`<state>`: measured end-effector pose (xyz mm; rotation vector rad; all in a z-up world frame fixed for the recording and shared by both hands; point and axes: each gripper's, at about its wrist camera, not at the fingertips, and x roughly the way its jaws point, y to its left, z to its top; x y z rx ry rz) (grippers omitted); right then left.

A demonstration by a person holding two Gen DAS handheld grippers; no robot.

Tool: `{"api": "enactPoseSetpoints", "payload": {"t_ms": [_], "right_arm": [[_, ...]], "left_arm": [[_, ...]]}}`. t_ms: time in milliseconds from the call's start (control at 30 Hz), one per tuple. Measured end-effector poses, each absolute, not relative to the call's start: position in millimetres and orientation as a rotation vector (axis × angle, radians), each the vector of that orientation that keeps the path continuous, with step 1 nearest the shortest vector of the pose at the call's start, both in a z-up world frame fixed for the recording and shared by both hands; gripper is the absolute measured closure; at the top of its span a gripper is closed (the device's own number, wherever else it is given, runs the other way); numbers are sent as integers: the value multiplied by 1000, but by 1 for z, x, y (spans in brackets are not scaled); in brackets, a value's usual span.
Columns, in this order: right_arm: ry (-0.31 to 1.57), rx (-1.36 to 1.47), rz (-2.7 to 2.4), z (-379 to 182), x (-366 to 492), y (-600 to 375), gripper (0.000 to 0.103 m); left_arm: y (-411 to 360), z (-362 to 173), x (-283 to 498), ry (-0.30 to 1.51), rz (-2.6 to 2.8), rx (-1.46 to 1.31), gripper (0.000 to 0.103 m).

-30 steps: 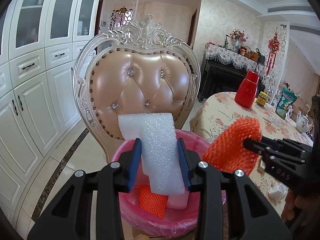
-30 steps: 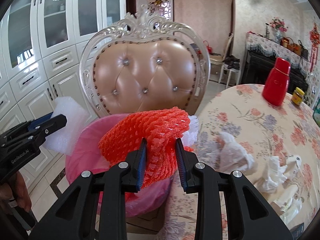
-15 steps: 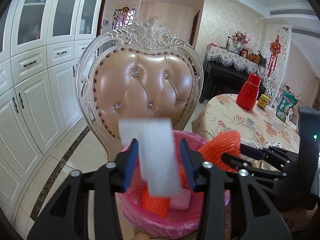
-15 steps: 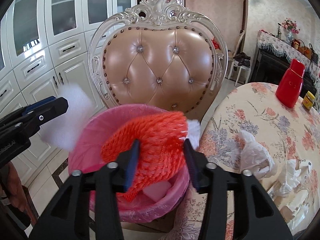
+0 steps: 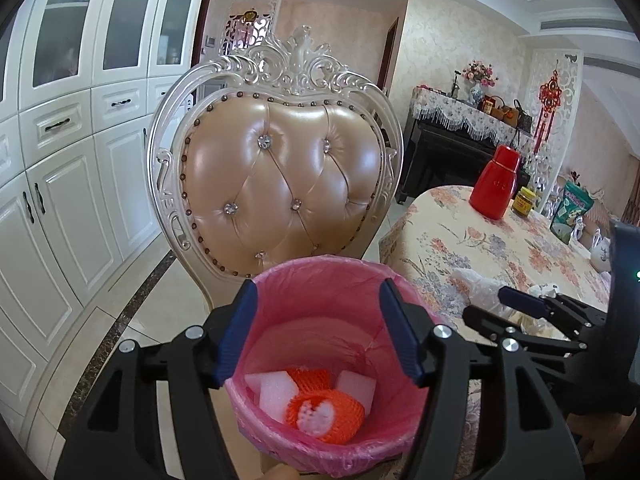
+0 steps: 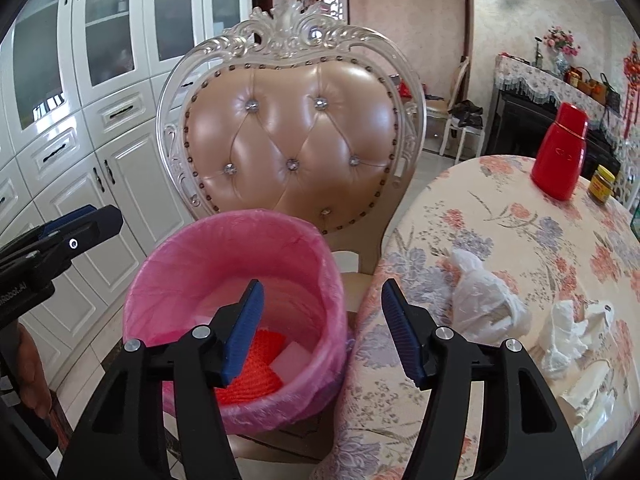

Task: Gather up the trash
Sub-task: 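Move both tools back over the table toward the tissues and box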

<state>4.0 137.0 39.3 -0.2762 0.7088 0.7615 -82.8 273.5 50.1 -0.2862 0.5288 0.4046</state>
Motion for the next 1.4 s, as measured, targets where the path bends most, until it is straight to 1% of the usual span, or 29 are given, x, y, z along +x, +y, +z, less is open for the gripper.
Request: {"api": "enactPoseSetpoints", "payload": {"t_ms": [400, 800, 833, 900, 1267, 1400], "right_arm": [[680, -236, 681, 46, 6, 83, 39], [664, -190, 556, 49, 12, 3, 37], [663, -186, 545, 49, 12, -4, 36], [658, -178, 522, 49, 13, -19, 31], [685, -138, 418, 37, 19, -100, 29], [695, -132, 391, 32, 19, -124, 25]], "left_arm": [[245, 50, -68, 536, 358, -265, 42], [194, 48, -44, 552, 274, -233, 42], [190, 48, -42, 553, 269, -231, 42], [182, 47, -39, 555, 257, -225, 42], [129, 39, -19, 585, 186, -188, 42], [106, 34, -11, 600, 158, -174, 42]]}}
